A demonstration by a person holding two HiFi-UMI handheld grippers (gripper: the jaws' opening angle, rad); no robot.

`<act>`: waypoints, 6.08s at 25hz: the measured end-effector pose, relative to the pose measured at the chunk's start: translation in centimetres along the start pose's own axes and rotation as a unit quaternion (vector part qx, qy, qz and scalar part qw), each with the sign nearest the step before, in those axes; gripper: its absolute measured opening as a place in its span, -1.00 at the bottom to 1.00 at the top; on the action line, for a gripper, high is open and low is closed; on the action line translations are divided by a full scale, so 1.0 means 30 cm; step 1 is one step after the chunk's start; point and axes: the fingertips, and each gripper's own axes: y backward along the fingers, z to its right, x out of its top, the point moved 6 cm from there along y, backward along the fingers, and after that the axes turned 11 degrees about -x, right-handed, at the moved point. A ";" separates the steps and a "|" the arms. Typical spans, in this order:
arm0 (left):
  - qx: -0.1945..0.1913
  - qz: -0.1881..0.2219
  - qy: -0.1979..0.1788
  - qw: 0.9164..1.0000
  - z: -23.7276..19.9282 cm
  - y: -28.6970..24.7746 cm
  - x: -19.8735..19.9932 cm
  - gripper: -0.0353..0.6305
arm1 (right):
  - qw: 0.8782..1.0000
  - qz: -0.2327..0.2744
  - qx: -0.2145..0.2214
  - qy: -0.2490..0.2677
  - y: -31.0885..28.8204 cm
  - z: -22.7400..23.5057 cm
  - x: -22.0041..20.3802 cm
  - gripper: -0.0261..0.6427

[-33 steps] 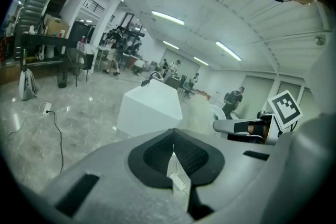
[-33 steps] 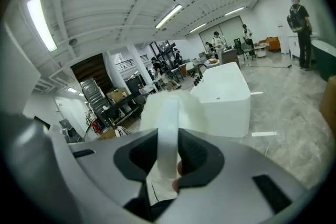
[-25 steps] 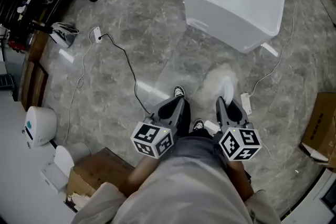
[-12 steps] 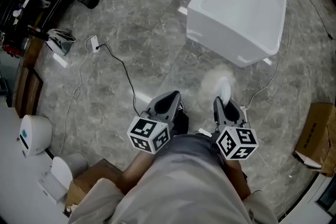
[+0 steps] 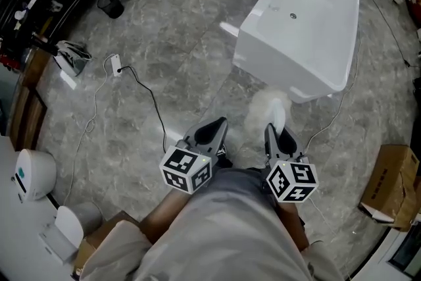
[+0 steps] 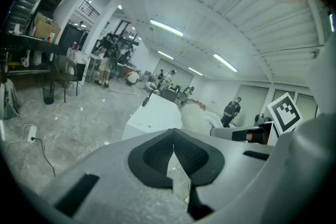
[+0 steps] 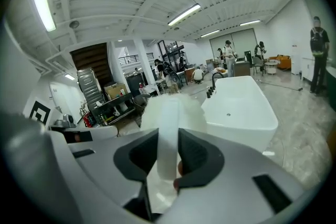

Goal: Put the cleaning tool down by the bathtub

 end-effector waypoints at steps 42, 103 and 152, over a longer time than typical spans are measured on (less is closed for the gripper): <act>0.026 -0.013 0.026 0.999 -0.498 -0.611 0.468 -0.88 | 0.998 -0.044 -0.018 -0.050 -0.844 0.199 0.414 -0.66; -0.043 -0.084 -0.014 0.995 -1.070 -1.326 0.976 -0.88 | 0.986 -0.027 -0.080 -0.147 -1.646 0.402 0.847 -0.66; -0.177 -0.133 0.012 0.975 -1.591 -1.718 1.338 -0.88 | 0.950 -0.155 -0.192 -0.194 -2.222 0.340 0.844 -0.66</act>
